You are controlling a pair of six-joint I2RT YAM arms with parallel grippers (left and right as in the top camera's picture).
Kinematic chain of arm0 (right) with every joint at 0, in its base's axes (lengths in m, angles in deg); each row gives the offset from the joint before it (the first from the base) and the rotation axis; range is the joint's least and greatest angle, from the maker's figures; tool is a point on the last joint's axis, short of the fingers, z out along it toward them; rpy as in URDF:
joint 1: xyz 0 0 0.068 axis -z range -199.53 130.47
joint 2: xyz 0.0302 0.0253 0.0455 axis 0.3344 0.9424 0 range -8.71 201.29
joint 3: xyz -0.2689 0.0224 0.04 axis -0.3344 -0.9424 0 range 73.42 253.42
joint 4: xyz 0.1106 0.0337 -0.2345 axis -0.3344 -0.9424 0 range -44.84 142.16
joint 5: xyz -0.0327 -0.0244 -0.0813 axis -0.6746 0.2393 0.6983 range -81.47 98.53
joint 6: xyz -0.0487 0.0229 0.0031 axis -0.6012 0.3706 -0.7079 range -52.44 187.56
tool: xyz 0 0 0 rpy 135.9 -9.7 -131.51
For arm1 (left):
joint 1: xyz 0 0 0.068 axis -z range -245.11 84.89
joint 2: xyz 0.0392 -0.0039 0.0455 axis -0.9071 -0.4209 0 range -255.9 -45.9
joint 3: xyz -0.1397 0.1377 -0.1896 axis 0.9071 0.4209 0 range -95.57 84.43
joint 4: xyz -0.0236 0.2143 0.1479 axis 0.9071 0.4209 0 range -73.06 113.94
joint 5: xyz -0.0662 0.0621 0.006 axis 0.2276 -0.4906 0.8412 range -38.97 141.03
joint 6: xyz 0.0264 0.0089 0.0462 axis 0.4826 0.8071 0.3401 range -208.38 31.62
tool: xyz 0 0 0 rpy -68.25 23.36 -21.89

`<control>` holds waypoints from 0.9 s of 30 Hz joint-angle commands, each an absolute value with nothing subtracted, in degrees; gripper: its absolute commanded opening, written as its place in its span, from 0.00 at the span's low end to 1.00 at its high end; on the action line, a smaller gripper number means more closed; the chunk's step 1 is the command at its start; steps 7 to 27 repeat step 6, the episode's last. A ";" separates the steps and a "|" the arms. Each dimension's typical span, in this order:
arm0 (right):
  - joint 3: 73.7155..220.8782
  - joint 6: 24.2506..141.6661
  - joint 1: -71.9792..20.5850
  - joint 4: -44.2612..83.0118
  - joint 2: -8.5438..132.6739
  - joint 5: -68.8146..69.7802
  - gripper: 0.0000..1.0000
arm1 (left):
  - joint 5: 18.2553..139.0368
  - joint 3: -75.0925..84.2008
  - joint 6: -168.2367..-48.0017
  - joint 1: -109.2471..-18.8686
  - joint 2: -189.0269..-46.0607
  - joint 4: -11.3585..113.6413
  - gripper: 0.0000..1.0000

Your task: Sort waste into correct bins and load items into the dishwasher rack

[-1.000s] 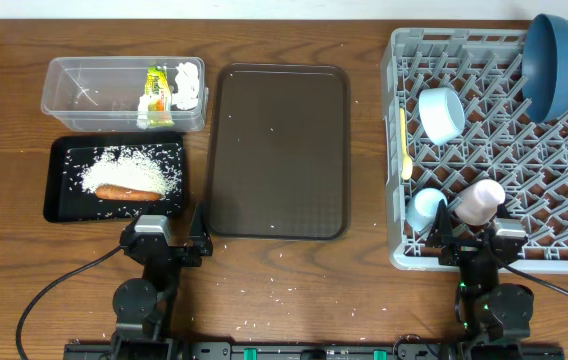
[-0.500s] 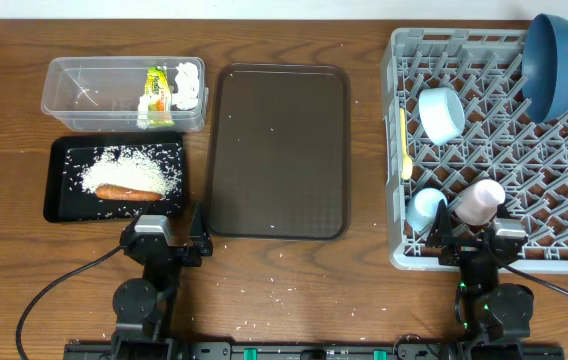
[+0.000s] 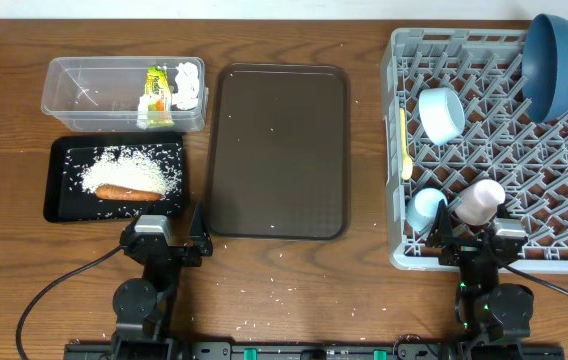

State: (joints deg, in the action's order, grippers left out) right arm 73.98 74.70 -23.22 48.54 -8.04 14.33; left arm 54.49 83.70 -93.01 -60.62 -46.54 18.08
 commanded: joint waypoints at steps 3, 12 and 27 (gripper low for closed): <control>73.76 74.15 -23.68 48.50 -8.43 14.26 0.99 | 54.45 84.20 -92.48 -60.86 -46.13 20.75 0.89; 73.76 74.15 -23.68 48.50 -8.43 14.26 0.99 | 54.43 84.20 -92.48 -60.86 -46.13 20.75 0.90; 73.76 74.15 -23.68 48.50 -8.43 14.26 0.99 | 54.43 84.20 -92.48 -60.86 -46.13 20.75 0.90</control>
